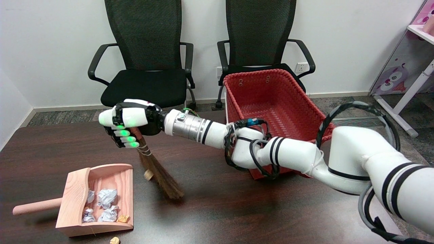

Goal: Sweep the paper ball into the dustpan.

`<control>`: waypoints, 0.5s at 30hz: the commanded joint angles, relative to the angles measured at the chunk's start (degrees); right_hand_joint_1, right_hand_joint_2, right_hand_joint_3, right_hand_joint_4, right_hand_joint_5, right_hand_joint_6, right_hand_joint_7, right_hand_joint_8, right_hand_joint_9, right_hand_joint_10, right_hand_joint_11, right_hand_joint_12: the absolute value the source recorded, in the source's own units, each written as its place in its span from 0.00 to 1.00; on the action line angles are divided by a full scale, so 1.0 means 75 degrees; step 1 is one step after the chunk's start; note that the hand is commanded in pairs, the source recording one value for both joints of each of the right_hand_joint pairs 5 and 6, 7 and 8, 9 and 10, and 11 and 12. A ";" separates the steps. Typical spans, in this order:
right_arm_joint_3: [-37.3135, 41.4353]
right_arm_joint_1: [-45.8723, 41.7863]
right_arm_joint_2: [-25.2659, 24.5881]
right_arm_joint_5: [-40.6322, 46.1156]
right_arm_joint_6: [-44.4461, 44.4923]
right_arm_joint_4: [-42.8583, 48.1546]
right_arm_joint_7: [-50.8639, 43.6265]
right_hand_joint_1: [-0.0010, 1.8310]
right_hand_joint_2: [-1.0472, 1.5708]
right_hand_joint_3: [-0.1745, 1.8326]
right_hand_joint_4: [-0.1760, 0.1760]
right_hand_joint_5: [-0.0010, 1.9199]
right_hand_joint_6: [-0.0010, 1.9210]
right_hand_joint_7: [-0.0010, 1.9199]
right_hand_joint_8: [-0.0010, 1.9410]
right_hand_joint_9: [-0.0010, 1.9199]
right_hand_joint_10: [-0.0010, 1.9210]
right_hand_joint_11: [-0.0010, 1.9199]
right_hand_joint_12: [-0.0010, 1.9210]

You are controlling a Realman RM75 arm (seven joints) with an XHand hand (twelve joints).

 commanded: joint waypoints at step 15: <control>0.2987 -0.1167 0.1751 0.0142 -0.0156 -0.3271 -0.1364 0.46 0.84 0.98 0.48 1.00 1.00 1.00 0.99 1.00 1.00 1.00 1.00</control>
